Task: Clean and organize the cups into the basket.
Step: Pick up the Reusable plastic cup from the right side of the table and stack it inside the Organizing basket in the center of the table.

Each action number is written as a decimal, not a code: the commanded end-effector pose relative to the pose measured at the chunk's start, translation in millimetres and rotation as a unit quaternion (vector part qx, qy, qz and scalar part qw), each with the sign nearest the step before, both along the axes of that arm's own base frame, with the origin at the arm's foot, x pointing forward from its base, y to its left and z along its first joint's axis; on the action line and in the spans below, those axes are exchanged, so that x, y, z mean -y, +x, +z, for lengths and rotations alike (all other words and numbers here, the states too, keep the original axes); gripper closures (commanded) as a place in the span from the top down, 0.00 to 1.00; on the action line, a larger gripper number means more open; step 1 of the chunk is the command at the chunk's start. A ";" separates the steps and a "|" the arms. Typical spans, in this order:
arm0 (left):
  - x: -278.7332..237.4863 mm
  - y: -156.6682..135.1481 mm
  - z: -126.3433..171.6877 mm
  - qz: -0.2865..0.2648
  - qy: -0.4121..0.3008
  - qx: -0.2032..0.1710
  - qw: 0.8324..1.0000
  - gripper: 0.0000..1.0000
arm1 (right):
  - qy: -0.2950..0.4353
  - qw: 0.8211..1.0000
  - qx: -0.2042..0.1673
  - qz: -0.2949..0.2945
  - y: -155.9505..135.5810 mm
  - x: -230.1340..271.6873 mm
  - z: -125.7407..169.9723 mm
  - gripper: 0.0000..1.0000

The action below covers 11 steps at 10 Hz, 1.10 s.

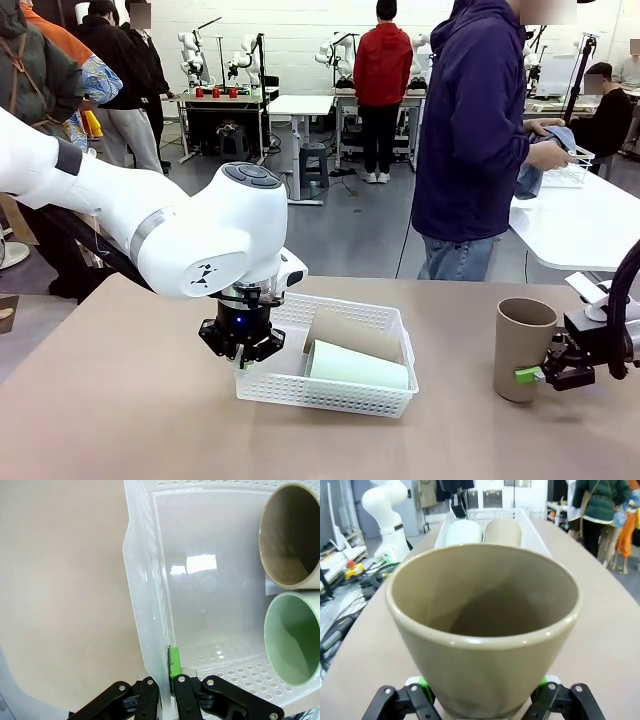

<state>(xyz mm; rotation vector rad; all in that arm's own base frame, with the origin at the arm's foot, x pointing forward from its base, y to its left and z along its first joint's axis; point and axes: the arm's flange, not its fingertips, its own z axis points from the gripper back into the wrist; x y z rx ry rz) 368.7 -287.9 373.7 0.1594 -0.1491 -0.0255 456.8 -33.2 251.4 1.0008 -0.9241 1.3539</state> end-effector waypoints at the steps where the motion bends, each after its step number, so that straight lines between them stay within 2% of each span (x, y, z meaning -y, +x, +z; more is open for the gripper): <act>1: 1.5 -2.0 -2.1 -0.001 0.006 0.001 1.000 0.00 | 0.019 1.000 0.018 -0.011 -2.0 -1.6 -5.3 0.09; 2: 1.5 -2.0 -2.1 -0.001 0.006 0.001 1.000 0.00 | 0.019 1.000 0.018 -0.011 -2.1 -1.3 -5.7 0.00; 4: 1.5 -2.0 -2.1 -0.001 0.006 0.001 1.000 0.00 | 0.019 1.000 0.018 -0.010 -3.2 -1.8 -5.0 0.00; 5: 1.5 -2.0 -2.1 -0.001 0.006 0.001 1.000 0.00 | 0.018 1.000 0.019 -0.017 -11.2 -3.2 -0.9 0.22; 6: 1.5 -2.0 -2.1 -0.001 0.006 0.001 1.000 0.00 | 0.007 0.998 0.019 -0.065 -28.2 -8.0 19.5 0.46; 8: 1.5 -2.0 -2.1 -0.001 0.006 0.001 1.000 0.00 | -0.026 0.994 -0.004 -0.108 -59.4 -19.9 89.6 0.46; 10: 1.5 -2.0 -2.1 -0.001 0.006 0.001 1.000 0.00 | -0.048 0.991 -0.006 -0.123 -86.6 -45.4 166.3 0.46; 11: 1.5 -2.0 -2.1 -0.001 0.006 0.001 1.000 0.00 | -0.057 0.990 -0.008 -0.128 -95.8 -57.2 195.7 0.46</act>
